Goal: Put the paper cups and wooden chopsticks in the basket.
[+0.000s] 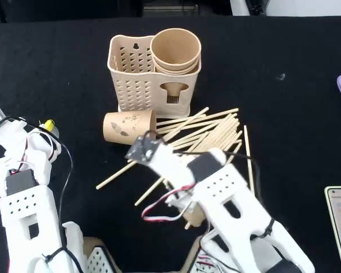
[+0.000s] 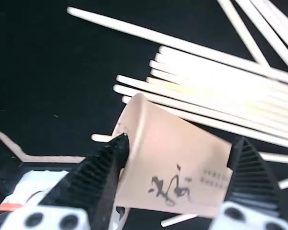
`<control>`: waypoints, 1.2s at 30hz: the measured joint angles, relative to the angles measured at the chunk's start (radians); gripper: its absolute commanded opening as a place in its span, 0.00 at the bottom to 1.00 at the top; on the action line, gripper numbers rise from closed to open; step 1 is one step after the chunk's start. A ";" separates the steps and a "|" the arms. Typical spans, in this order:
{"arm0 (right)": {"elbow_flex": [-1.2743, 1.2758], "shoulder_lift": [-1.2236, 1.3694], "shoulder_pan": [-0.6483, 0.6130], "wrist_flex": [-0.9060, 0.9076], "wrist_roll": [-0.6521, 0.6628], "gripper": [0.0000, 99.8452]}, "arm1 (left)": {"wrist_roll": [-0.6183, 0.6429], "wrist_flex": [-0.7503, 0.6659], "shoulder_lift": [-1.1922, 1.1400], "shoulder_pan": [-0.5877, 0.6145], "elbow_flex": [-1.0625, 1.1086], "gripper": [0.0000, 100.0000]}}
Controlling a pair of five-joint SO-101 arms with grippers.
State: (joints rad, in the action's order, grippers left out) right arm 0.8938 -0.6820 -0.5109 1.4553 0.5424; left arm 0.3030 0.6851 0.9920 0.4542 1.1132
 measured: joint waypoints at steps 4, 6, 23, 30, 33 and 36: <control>0.000 0.000 0.129 0.018 0.087 0.19 | 0.000 0.000 0.000 0.000 0.000 0.19; 0.000 0.000 0.201 0.017 0.124 0.08 | 0.000 0.000 0.000 0.000 0.000 0.19; -0.293 -0.002 0.692 -0.054 0.219 0.01 | 0.000 0.000 0.000 0.000 0.000 0.19; -0.459 -0.002 0.694 -0.054 0.029 0.01 | 0.000 0.000 0.000 0.000 0.000 0.19; -0.588 -0.002 0.618 -0.074 -0.110 0.01 | 0.000 0.000 0.000 0.000 0.000 0.19; -0.773 -0.002 0.537 -0.075 -0.232 0.01 | 0.000 0.000 0.000 0.000 0.000 0.19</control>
State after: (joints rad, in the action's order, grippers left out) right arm 0.1204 -0.6836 0.0261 1.3802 0.3107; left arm 0.3030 0.6851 0.9920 0.4542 1.1132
